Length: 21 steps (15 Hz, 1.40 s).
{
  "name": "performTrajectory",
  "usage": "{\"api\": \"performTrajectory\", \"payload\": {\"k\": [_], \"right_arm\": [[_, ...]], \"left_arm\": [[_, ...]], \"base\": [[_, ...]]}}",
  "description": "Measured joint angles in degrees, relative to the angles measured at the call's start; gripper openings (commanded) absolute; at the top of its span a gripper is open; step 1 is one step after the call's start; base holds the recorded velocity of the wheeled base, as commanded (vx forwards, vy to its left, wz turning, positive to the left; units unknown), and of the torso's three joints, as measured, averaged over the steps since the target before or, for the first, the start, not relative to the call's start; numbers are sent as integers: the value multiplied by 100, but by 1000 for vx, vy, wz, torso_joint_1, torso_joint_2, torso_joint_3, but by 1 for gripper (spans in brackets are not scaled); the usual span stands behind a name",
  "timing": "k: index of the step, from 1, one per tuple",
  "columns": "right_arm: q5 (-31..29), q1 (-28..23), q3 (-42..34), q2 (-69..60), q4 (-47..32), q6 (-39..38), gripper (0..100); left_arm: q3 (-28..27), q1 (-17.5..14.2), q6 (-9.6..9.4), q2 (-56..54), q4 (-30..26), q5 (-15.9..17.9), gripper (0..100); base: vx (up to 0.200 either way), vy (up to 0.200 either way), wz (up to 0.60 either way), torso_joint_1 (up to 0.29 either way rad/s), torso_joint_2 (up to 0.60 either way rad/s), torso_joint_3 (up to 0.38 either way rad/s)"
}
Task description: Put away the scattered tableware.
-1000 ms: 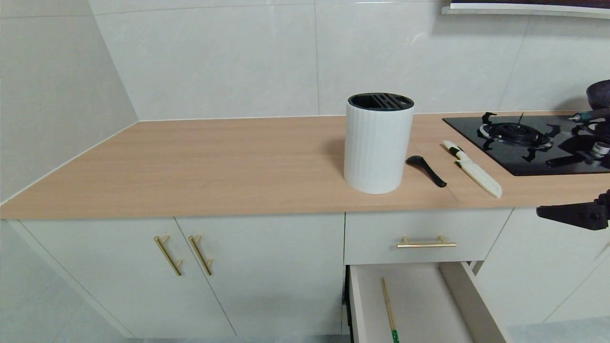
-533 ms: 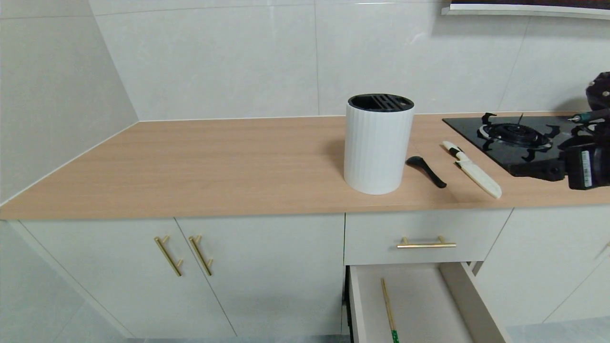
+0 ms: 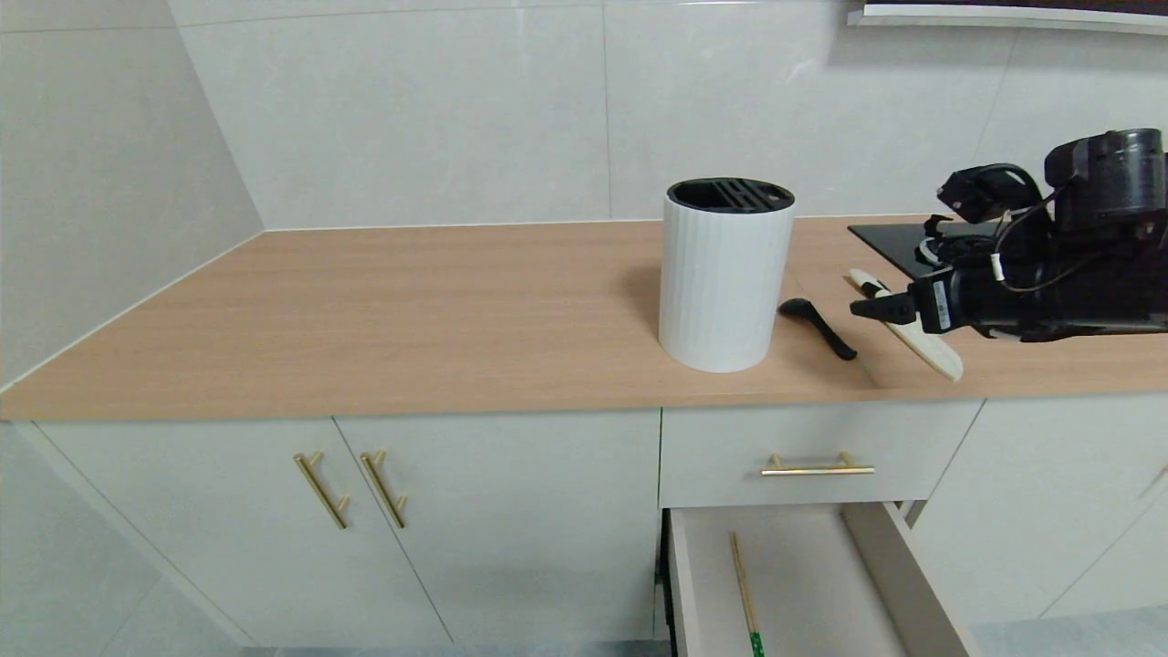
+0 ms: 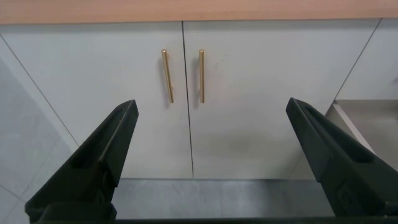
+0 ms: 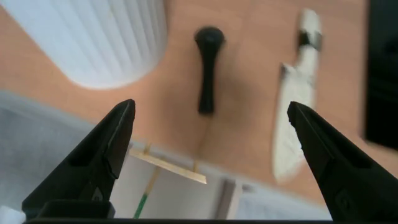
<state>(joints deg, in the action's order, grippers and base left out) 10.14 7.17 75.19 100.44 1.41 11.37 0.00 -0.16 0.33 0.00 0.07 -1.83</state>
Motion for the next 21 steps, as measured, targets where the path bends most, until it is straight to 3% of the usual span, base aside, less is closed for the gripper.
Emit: {"api": "performTrajectory", "payload": {"k": [6,21], "right_arm": [[-5,71,501,990,397,-612,100],[-377,66,1237,2431,1011,-801,100]], "left_arm": [[0,0,0,0,0,0,100],[0,0,0,0,0,0,100]], "base": [[0,0,0,0,0,0],[0,0,0,0,0,0]]}}
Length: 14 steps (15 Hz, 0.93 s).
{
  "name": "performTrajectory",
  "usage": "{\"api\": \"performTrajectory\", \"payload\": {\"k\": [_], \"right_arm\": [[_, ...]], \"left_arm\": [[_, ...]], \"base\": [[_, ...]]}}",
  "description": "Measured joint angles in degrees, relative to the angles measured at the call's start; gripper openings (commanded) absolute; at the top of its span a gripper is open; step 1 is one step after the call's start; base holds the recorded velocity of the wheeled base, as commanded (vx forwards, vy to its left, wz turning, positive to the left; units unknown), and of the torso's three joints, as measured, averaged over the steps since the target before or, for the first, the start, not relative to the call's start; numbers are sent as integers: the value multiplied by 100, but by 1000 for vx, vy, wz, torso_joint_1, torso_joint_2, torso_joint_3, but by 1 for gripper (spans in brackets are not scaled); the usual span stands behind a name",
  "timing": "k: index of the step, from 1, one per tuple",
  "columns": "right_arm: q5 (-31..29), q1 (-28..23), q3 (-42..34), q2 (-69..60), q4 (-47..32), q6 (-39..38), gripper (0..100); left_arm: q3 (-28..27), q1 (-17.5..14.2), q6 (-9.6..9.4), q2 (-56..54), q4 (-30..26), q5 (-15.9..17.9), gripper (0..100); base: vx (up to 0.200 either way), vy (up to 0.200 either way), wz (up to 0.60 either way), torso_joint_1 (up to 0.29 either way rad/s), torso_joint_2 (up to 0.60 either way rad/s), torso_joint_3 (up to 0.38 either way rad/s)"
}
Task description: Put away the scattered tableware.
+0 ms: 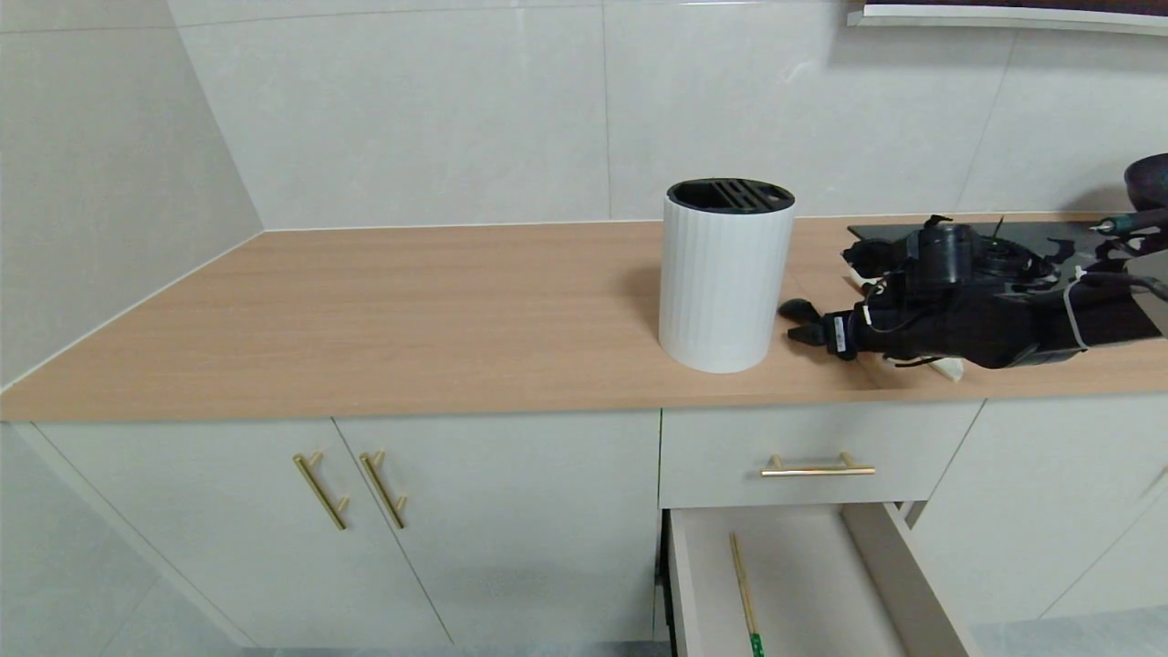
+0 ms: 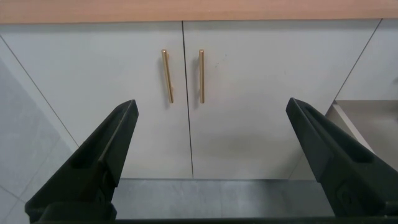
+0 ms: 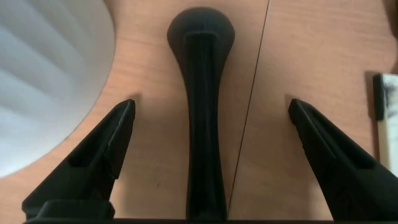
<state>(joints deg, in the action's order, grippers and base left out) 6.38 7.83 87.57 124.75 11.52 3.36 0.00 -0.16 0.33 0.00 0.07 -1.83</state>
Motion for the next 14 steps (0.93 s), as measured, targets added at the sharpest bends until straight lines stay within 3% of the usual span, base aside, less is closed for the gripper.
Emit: {"api": "performTrajectory", "payload": {"k": [9,10,14], "right_arm": [[-266,22,-22,161,254,29,100],[-263,22,-22,163,249,29,0],[-268,30,-38,172,229,24,0]], "left_arm": [[0,0,-1,0,0,0,100],[0,0,-1,0,0,0,100],[0,0,0,0,0,0,100]], "base": [[0,0,0,0,0,0],[0,0,0,0,0,0],[0,0,0,0,0,0]]}}
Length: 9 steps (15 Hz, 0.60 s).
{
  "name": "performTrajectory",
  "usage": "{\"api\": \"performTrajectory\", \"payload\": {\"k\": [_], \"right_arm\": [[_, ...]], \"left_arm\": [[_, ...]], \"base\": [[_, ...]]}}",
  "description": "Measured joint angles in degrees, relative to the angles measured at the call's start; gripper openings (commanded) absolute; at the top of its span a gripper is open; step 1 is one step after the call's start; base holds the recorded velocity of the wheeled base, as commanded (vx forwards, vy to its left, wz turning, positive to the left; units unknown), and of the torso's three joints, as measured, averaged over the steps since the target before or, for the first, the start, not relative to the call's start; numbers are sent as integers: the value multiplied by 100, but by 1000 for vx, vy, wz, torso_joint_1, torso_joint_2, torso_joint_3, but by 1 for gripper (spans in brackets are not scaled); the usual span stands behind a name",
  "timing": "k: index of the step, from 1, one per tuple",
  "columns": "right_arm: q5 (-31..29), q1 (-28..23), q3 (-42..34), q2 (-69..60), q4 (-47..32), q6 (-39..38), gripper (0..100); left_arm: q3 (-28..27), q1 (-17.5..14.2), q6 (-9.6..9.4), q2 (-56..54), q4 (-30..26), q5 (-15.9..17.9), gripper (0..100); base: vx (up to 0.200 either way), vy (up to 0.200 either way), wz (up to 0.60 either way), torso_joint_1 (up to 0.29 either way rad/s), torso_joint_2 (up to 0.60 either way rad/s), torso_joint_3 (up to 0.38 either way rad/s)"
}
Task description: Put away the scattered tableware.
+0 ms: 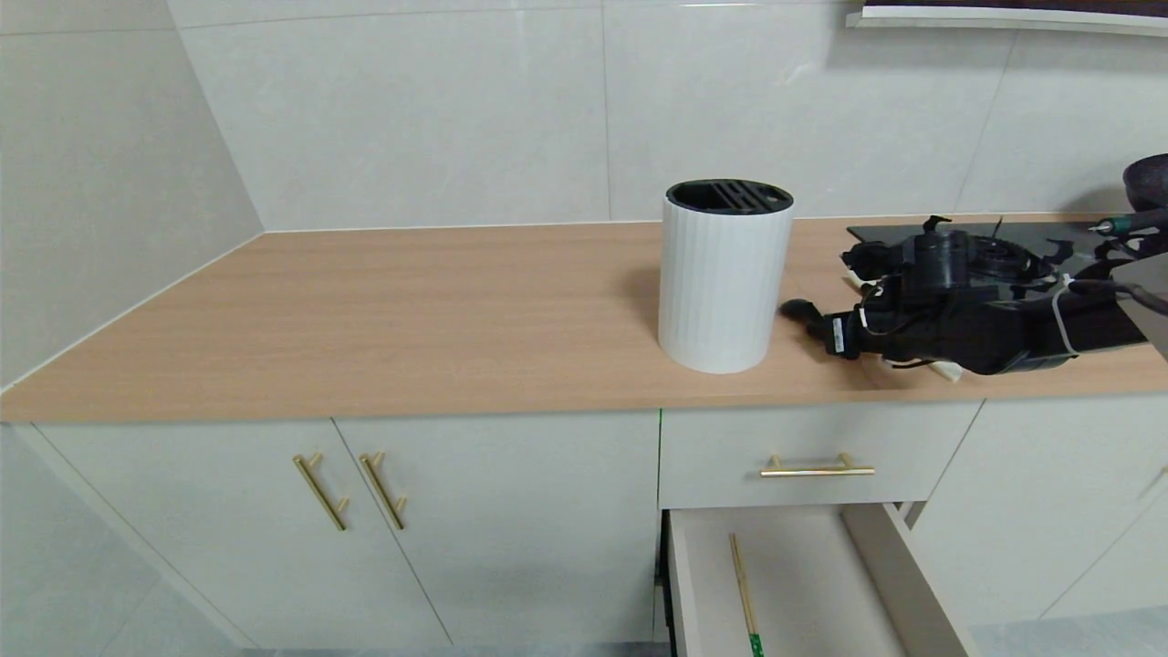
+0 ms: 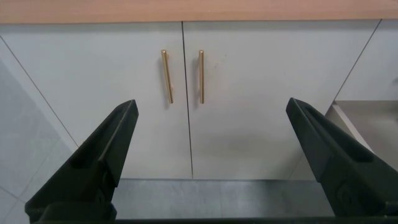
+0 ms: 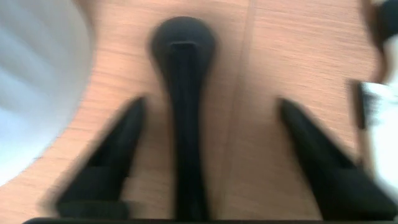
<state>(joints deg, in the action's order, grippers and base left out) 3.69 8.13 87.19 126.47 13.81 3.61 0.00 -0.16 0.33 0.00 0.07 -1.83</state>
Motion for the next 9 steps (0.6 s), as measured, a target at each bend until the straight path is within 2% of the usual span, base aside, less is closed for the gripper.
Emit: {"api": "performTrajectory", "payload": {"k": [9], "right_arm": [[-55,2,-6,-59,-33,-17,0]], "left_arm": [[0,0,-1,0,0,2,100]], "base": [[0,0,0,0,0,0]]}}
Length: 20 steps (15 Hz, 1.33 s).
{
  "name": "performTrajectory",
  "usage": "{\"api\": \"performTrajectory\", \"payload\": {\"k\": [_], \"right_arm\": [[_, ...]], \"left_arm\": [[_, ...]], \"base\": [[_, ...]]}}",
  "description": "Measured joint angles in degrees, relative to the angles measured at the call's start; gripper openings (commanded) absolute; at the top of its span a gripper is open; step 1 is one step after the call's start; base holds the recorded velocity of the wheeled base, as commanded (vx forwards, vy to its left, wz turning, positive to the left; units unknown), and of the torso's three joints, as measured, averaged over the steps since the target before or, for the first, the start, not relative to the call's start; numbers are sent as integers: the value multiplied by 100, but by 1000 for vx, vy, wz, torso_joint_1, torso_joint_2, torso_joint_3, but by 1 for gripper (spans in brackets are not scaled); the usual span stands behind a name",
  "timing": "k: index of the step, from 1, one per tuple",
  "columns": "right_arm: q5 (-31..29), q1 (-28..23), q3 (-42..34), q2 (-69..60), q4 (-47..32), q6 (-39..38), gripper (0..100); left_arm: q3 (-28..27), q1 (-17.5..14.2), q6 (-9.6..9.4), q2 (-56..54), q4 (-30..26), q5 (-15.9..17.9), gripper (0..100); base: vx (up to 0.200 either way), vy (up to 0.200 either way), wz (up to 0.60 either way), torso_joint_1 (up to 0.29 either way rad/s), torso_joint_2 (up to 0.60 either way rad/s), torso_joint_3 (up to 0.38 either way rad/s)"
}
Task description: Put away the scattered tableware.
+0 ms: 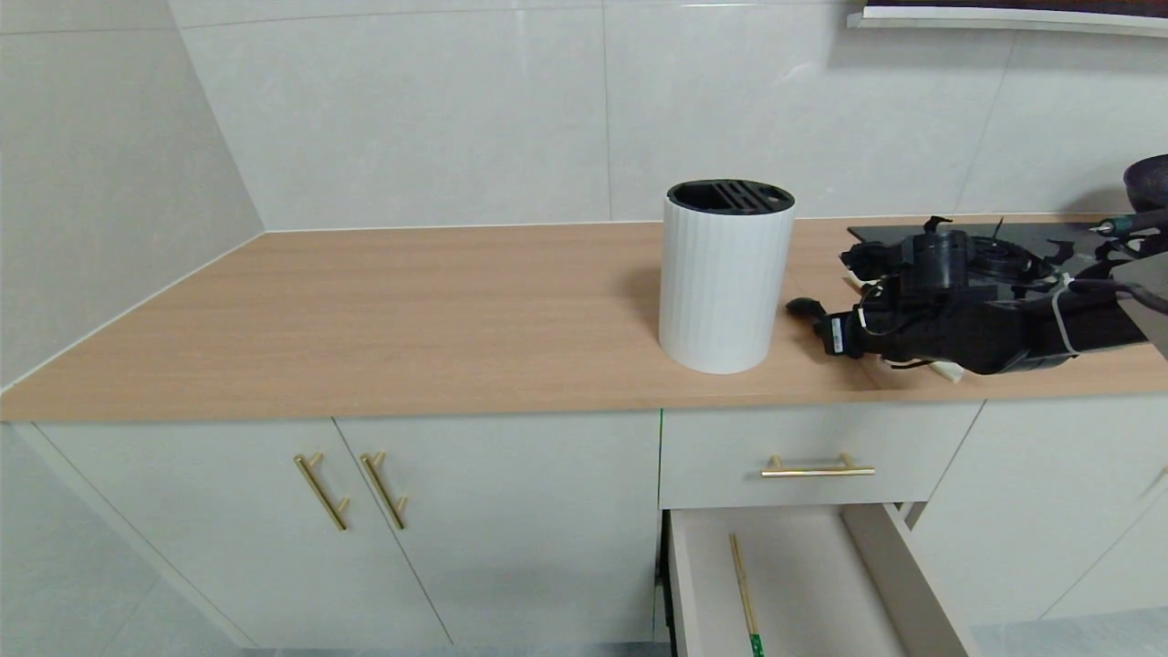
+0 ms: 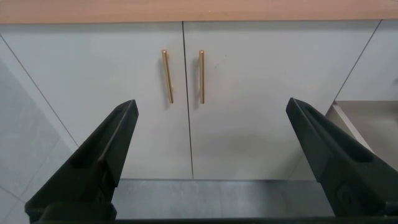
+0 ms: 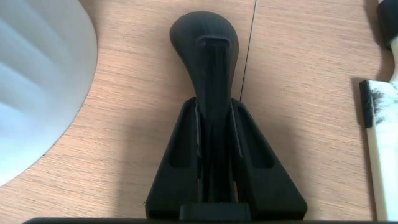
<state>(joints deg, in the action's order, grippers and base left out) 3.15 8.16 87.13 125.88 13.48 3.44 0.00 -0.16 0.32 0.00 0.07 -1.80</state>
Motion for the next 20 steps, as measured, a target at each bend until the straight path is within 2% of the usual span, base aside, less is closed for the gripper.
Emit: {"api": "performTrajectory", "payload": {"k": [2,5,10,15,18,20], "right_arm": [[-123,-2,-89,-157,-71,-13,0],[-260,28,-684,-835,-82,-88,0],[-263,-22,-2616,-2238,69,-328,0],[-222,-59,-4328,-3578,705,-266,0],[276,-22,-5307,-4223,775,430,0],[363,0,-5775,-4352,778,1096,0]], "left_arm": [[0,0,0,0,0,-2,100],[0,0,1,0,0,-2,100],[0,0,1,0,0,-2,100],[0,0,1,0,0,-2,100],[0,0,1,0,0,-2,100],[0,-2,0,0,0,-2,100]], "base": [[0,0,0,0,0,0],[0,0,0,0,0,0],[0,0,0,0,0,0],[0,0,0,0,0,0],[0,0,0,0,0,0],[0,0,0,0,0,0]]}}
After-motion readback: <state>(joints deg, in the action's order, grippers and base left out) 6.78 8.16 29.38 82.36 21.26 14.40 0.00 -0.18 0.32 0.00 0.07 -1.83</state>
